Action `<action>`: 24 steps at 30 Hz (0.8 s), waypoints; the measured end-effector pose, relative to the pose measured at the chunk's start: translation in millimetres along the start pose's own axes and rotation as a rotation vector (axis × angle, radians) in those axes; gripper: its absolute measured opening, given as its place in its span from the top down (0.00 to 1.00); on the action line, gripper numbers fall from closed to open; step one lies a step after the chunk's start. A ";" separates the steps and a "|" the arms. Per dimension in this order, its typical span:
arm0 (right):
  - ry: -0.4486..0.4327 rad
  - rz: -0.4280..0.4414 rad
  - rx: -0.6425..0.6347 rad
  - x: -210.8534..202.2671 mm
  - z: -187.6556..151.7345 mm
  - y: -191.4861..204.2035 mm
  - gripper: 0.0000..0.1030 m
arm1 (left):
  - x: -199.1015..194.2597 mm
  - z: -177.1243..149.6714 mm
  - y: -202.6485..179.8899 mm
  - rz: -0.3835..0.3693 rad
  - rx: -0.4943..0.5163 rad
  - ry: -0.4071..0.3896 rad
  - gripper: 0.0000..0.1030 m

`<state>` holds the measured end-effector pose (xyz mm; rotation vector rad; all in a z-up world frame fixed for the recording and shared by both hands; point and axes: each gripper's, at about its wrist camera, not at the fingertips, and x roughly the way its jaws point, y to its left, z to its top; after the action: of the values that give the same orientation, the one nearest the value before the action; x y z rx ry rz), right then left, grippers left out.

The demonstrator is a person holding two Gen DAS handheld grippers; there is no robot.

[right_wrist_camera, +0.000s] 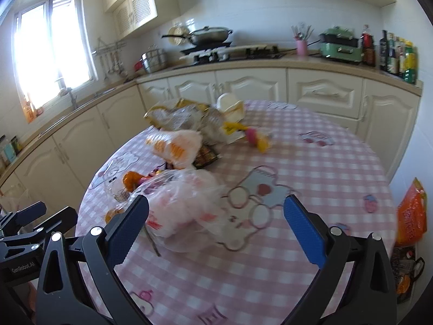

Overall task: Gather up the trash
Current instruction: 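Reach the right gripper to the clear plastic bag and close on it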

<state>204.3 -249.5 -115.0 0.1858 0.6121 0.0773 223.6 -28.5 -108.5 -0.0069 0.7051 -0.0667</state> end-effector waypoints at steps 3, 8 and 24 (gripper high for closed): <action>0.062 0.049 0.004 26.3 2.9 11.9 0.07 | 14.0 1.1 12.1 0.017 -0.023 0.027 0.06; 0.187 0.092 0.032 66.4 3.3 14.8 0.08 | 30.9 1.6 17.5 0.008 -0.032 0.057 0.06; 0.105 0.073 0.061 29.5 -0.9 -24.3 0.41 | 73.5 9.8 -6.5 -0.166 -0.029 0.105 0.61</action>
<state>228.3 -269.4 -137.1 0.2642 0.7131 0.1397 285.4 -39.8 -148.5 -0.0903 0.8095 -0.2172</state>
